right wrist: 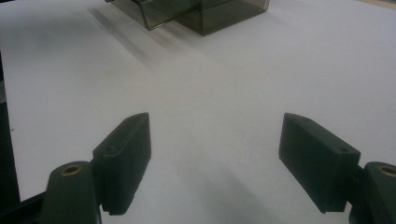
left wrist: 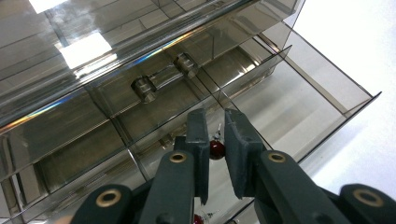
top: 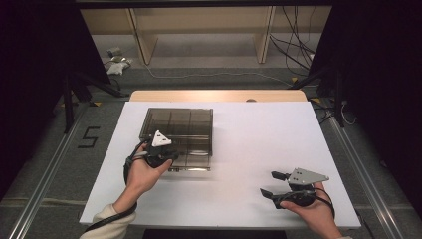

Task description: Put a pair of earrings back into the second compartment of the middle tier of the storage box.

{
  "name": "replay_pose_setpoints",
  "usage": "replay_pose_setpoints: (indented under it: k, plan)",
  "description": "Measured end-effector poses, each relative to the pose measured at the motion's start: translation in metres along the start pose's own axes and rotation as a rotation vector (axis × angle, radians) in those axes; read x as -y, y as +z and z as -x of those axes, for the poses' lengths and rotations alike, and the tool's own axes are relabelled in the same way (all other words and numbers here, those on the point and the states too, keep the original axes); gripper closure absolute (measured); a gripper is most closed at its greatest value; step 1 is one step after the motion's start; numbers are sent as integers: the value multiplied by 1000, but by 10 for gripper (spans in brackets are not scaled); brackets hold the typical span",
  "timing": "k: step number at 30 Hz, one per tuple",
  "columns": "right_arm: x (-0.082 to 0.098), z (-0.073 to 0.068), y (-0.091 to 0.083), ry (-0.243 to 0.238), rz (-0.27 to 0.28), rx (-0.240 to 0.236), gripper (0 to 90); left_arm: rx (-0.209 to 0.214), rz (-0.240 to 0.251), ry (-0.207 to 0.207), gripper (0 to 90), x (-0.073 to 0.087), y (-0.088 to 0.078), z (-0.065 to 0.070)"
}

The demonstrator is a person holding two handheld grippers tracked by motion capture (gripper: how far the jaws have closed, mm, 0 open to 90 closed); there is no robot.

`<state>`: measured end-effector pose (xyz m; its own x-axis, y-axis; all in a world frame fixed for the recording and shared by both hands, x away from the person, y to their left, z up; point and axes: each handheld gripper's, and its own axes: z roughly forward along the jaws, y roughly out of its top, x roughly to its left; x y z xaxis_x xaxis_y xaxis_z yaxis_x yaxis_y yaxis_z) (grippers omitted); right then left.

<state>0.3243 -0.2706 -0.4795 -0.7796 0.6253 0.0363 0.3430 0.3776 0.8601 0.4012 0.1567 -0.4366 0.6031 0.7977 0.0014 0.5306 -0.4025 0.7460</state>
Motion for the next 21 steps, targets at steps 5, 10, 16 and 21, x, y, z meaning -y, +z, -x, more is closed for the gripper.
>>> replay_pose_setpoints:
  k: [5, 10, 16, 21]
  plan:
    - [0, 0, 0, -1, 0, -1, 261, 3, -14, 18, 799, 1, 1, 0]
    - [0, 0, 0, -1, 0, -1, 261, 6, -13, 15, 799, 1, 2, 1]
    - [0, 0, 0, -2, 1, 0, 261, 8, -18, 15, 799, 1, 4, 1]
    - [0, 0, 0, -3, 1, -1, 261, 9, -16, 15, 798, 1, 5, 2]
